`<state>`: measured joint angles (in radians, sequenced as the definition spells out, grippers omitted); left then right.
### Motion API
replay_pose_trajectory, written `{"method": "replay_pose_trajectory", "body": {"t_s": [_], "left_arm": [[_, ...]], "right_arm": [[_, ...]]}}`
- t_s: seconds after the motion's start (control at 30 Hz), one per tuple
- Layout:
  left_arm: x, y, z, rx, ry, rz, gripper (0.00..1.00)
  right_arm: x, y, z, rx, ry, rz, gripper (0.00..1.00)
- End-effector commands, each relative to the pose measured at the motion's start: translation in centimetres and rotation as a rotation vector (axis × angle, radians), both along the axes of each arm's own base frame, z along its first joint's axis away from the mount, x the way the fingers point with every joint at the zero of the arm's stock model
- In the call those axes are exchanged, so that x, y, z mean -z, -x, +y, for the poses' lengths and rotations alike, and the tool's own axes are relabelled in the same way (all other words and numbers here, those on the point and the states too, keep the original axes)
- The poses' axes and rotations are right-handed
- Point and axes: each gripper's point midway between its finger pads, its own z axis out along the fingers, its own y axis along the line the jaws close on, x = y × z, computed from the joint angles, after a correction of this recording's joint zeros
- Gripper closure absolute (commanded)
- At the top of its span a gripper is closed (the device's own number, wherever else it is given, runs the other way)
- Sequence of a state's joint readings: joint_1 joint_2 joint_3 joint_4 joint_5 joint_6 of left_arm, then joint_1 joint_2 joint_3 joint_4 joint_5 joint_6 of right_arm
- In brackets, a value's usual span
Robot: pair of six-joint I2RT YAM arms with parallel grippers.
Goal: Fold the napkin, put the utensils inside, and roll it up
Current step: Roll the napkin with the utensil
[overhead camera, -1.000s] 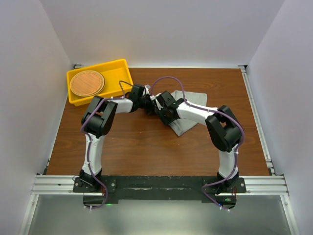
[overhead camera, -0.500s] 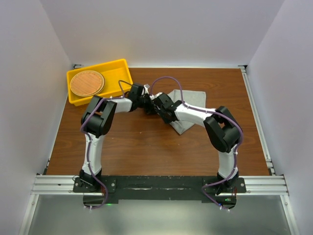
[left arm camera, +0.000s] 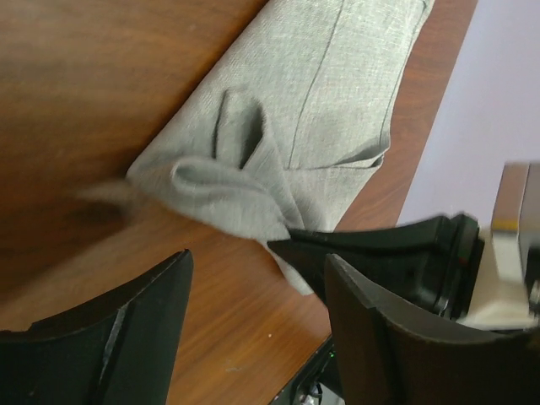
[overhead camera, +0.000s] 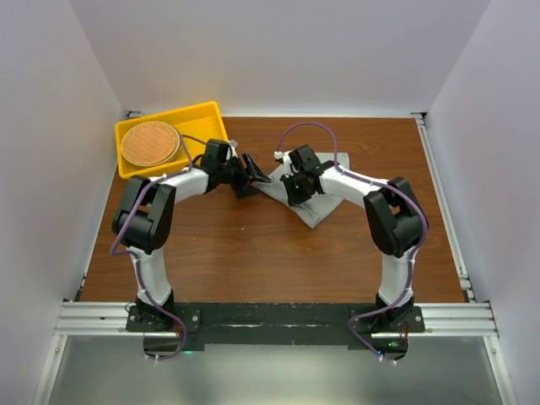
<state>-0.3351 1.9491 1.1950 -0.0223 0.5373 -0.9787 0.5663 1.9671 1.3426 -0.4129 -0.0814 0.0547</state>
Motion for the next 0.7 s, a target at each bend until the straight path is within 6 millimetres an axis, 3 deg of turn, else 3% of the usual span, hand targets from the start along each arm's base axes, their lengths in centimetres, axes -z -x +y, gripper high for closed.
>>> {"method": "replay_pose_trajectory", "body": {"t_s": [0.0, 0.1, 0.27, 0.4, 0.67], "left_arm": [[-0.8, 0.8, 1.0, -0.101, -0.017, 0.018, 0.3], [0.7, 1.7, -0.2, -0.099, 0.005, 0.099, 0.29], [2.2, 0.9, -2.8, -0.123, 0.015, 0.114, 0.3], [3.4, 0.2, -2.7, -0.191, -0.03, 0.146, 0.34], [5.5, 1.7, -2.2, -0.328, -0.162, 0.202, 0.45]], "right_arm": [[5.0, 5.6, -0.4, -0.028, -0.106, 0.303, 1.0], [4.4, 5.4, 0.1, -0.031, -0.18, 0.33, 1.0], [4.2, 5.0, 0.8, -0.037, -0.237, 0.366, 1.0], [4.1, 4.8, 0.5, -0.018, -0.264, 0.379, 1.0], [4.2, 4.7, 0.3, -0.005, -0.268, 0.381, 1.0]]}}
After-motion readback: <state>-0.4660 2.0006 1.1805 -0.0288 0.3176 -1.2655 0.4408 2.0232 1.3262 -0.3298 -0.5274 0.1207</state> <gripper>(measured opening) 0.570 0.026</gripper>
